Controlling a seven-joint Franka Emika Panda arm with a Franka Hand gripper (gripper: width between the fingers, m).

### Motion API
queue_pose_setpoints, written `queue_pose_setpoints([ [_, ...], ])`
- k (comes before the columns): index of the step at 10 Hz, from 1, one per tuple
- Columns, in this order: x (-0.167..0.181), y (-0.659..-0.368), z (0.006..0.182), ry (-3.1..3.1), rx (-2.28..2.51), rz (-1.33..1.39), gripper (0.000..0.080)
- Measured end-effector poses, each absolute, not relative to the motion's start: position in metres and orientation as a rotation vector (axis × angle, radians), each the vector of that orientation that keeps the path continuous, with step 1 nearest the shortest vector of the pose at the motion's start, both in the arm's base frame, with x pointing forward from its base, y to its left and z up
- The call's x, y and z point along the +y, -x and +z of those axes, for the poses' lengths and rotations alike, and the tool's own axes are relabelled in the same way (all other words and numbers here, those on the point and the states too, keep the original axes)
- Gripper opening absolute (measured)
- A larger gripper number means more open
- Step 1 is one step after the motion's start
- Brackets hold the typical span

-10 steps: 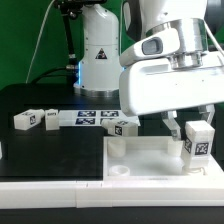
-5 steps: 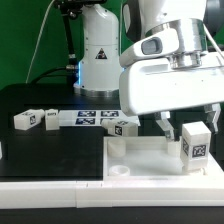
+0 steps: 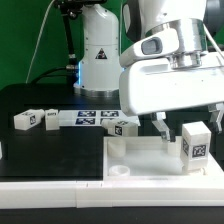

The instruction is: Assemble one leg

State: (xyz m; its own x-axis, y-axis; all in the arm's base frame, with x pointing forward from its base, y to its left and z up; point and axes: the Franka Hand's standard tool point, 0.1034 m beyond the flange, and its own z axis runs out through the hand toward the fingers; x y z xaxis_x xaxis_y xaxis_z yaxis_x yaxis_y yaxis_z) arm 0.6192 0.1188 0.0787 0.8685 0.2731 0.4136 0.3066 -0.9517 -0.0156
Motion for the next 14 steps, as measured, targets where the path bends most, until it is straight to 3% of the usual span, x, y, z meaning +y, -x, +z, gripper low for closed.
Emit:
queue_pose_setpoints([
  [4, 0.119, -0.625, 0.109, 2.967, -0.473, -0.595, 0.0649],
  [7, 0.121, -0.618, 0.104, 2.980, -0.483, -0.477, 0.0649],
  [12, 0.113, -0.603, 0.091, 3.010, -0.419, 0.267, 0.0649],
  [14, 0.117, -0.610, 0.091, 2.999, -0.425, 0.315, 0.0649],
])
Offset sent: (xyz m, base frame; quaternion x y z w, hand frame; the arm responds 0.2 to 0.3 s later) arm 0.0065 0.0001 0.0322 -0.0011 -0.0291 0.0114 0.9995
